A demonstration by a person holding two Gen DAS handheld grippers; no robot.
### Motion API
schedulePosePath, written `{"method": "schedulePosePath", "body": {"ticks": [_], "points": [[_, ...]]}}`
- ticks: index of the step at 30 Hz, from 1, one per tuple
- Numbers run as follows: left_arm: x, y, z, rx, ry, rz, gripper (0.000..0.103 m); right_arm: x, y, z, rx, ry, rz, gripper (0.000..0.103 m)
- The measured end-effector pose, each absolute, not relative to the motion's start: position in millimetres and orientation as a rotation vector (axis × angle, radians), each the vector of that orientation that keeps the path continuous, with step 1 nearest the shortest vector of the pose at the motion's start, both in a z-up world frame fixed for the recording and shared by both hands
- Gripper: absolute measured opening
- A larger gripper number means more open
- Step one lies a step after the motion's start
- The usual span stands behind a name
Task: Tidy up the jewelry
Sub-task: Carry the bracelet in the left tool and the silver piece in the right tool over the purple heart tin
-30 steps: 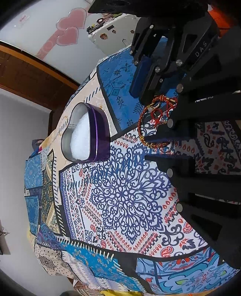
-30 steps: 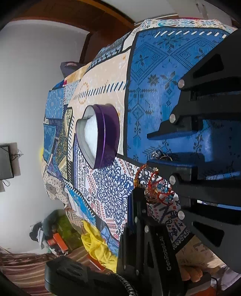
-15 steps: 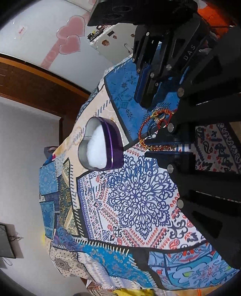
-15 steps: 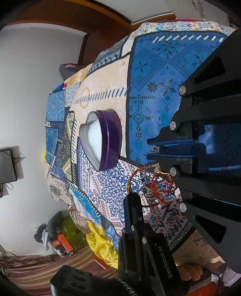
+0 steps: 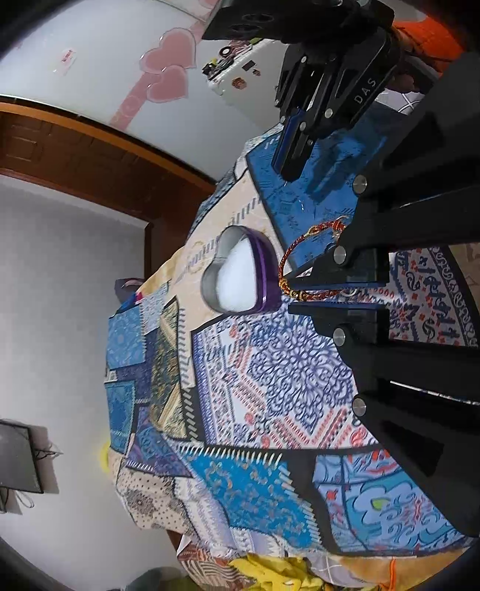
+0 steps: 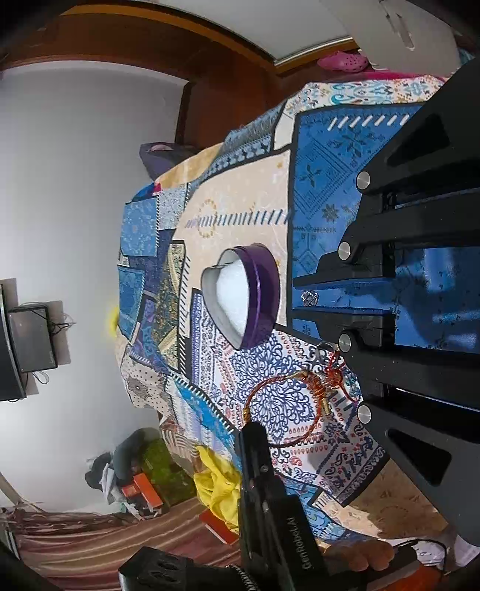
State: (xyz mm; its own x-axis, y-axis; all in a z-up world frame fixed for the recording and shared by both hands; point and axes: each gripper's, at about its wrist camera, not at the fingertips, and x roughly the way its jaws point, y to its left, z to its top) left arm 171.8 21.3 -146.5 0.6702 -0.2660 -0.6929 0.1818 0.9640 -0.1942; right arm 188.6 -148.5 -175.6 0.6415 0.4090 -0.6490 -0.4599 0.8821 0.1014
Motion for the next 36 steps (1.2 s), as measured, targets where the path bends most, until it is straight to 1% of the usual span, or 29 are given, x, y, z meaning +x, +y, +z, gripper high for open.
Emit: {"method": "schedulePosePath", "body": {"ticks": [9,17,36], "points": [[178.8,27.4,-124.0,-0.117,0.723,-0.212,0.004,193.8,-149.3,-155.0,-0.065,0.656,0.48,0.008],[199.4,28.6,-117.6,-0.126,0.704,-0.195,0.004,203.5,-143.9,-146.5,-0.066,0.616,0.478,0.008],[261.3,16.1,-136.5,-0.111,0.755,-0.162,0.004,240.0,-133.8,-151.6,-0.05,0.628,0.489,0.008]]}}
